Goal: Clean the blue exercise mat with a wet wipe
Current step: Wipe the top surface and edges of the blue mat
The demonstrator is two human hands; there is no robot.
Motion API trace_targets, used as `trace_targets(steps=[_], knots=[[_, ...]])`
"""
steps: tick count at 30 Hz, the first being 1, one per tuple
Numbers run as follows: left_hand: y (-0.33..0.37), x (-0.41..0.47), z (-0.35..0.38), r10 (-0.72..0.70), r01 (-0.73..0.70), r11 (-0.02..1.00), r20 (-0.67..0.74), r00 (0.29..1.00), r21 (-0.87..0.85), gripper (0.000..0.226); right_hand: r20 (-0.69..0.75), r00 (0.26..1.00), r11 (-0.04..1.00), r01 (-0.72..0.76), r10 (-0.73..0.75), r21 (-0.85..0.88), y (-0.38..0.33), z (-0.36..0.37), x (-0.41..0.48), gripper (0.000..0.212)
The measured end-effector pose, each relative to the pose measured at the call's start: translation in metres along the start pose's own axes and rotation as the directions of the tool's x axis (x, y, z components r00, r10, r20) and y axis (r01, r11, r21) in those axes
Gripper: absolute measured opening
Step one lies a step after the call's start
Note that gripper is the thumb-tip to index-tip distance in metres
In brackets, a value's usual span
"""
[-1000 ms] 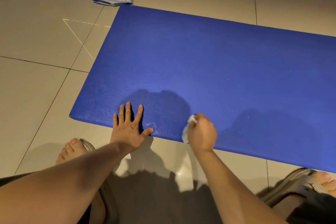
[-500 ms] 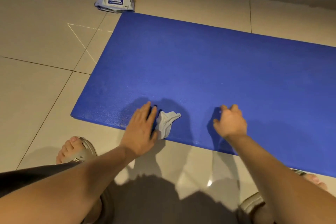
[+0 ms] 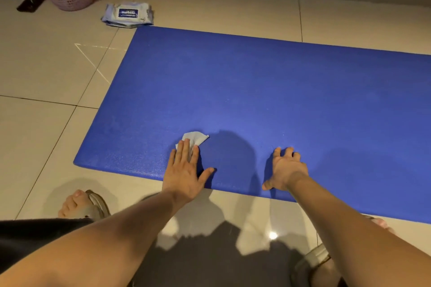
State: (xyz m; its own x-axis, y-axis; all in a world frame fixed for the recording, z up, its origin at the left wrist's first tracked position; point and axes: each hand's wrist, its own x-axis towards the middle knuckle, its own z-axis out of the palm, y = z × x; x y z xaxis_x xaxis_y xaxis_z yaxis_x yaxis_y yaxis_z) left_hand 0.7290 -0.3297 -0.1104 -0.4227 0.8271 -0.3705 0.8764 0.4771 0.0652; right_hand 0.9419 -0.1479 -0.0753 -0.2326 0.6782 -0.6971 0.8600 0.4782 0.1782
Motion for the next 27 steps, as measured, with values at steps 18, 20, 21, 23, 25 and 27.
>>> trace_targets(steps=[18,20,21,23,25,27], knots=[[-0.007,0.026,0.005,0.145,-0.143,0.989,-0.079,0.986,0.028,0.099,-0.007,1.000,0.999,-0.012,0.012,-0.047,-0.007,-0.007,0.000,0.138],[-0.021,0.026,0.000,0.129,-0.129,0.992,-0.059,0.990,-0.001,0.103,-0.002,1.000,0.999,-0.024,0.024,-0.046,-0.010,-0.008,0.000,0.137],[-0.020,0.025,-0.001,0.150,-0.152,0.988,-0.073,0.986,-0.025,0.103,0.003,1.000,0.998,-0.028,0.028,-0.048,-0.012,-0.009,0.000,0.137],[0.000,0.022,0.000,0.225,-0.233,0.969,-0.095,0.970,-0.077,0.099,0.000,0.999,0.998,-0.041,0.041,-0.055,-0.013,-0.010,0.001,0.138],[0.031,0.020,0.008,0.364,-0.380,0.919,-0.141,0.921,-0.109,0.092,0.004,0.999,0.996,-0.049,0.049,-0.072,-0.014,-0.012,-0.001,0.135],[0.060,0.017,0.012,0.492,-0.500,0.856,-0.088,0.866,-0.132,0.089,0.013,0.999,0.993,-0.037,0.039,-0.112,-0.014,-0.014,-0.001,0.127]])
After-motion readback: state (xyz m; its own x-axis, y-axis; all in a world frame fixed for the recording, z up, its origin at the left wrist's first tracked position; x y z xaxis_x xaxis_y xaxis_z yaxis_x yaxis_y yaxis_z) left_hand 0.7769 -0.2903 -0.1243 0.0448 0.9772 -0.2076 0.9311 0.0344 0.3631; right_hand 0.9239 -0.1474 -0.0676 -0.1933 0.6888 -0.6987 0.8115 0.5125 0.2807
